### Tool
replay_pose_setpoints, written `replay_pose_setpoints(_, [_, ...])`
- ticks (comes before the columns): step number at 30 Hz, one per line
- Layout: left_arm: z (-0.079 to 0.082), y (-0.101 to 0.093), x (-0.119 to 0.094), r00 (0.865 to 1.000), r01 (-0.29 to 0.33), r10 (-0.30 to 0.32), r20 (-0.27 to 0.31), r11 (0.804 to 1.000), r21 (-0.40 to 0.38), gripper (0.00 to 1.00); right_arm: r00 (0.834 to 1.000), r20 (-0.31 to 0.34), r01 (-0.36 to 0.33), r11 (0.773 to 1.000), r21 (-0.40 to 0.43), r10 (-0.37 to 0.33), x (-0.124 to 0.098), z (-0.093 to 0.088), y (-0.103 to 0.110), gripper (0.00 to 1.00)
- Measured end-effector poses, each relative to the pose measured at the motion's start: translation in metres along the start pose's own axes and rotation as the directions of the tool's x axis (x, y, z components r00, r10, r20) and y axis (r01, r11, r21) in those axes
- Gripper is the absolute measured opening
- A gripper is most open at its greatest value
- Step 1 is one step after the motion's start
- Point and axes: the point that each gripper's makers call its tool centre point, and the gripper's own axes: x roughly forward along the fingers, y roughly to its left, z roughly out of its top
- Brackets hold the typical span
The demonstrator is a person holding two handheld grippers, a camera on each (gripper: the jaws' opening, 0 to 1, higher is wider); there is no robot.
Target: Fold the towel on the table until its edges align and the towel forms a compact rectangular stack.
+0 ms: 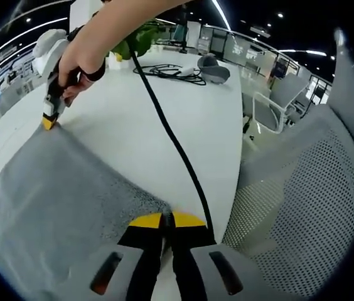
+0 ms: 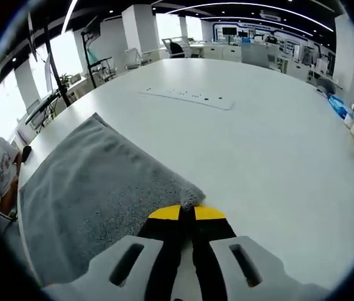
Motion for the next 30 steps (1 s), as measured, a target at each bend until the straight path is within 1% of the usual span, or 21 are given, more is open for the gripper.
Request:
replay_pose_setpoints(3, [0.000, 0.000, -0.001, 1.000, -0.001, 0.001, 0.013, 1.000, -0.015, 0.04, 1.000, 0.002, 0.001, 1.000, 0.002, -0.001, -0.002, 0.001, 0.001, 0.02])
replay_pose_setpoints(6, [0.002, 0.001, -0.002, 1.000, -0.001, 0.002, 0.025, 1.000, -0.019, 0.04, 1.000, 0.008, 0.003, 1.000, 0.029, -0.003, -0.004, 0.002, 0.001, 0.02])
replay_pose_setpoints(10, [0.007, 0.002, -0.009, 0.998, -0.007, 0.010, 0.060, 0.999, -0.040, 0.04, 1.000, 0.009, 0.006, 1.000, 0.022, -0.006, 0.001, 0.008, -0.004, 0.02])
replay_pose_setpoints(12, [0.008, 0.003, -0.011, 0.997, -0.009, 0.012, 0.072, 0.999, -0.048, 0.04, 1.000, 0.013, 0.008, 1.000, 0.027, -0.008, -0.007, 0.009, 0.001, 0.01])
replay_pose_setpoints(16, [0.015, 0.004, -0.016, 0.994, -0.019, 0.024, 0.107, 0.999, -0.051, 0.03, 1.000, 0.021, 0.009, 0.999, 0.035, -0.009, -0.004, 0.015, -0.002, 0.01])
replay_pose_setpoints(19, [0.022, 0.006, -0.023, 0.989, -0.033, 0.041, 0.142, 0.998, -0.059, 0.03, 1.000, 0.028, 0.012, 0.999, 0.036, -0.013, -0.008, 0.018, -0.001, 0.01])
replay_pose_setpoints(21, [0.029, 0.007, -0.028, 0.982, -0.040, 0.051, 0.183, 0.997, -0.063, 0.03, 0.999, 0.033, 0.016, 0.999, 0.038, -0.017, -0.014, 0.020, 0.002, 0.01])
replay_pose_setpoints(23, [0.028, 0.008, -0.032, 0.981, -0.044, 0.057, 0.184, 0.996, -0.078, 0.03, 0.999, 0.040, 0.019, 0.999, 0.047, -0.020, -0.018, 0.023, 0.003, 0.01])
replay_pose_setpoints(25, [0.032, 0.008, -0.036, 0.979, -0.049, 0.065, 0.192, 0.995, -0.084, 0.03, 0.999, 0.046, 0.020, 0.999, 0.044, -0.022, -0.020, 0.026, 0.005, 0.01])
replay_pose_setpoints(26, [0.032, 0.009, -0.037, 0.978, -0.052, 0.069, 0.199, 0.995, -0.090, 0.03, 0.999, 0.046, 0.021, 0.999, 0.042, -0.022, -0.021, 0.028, 0.006, 0.01])
replay_pose_setpoints(28, [0.035, 0.011, -0.042, 0.972, -0.064, 0.085, 0.219, 0.993, -0.099, 0.03, 0.998, 0.050, 0.021, 0.999, 0.042, -0.023, -0.014, 0.033, -0.001, 0.01])
replay_pose_setpoints(30, [0.038, 0.012, -0.046, 0.967, -0.073, 0.095, 0.235, 0.992, -0.104, 0.03, 0.998, 0.057, 0.023, 0.999, 0.046, -0.025, -0.016, 0.036, 0.001, 0.01])
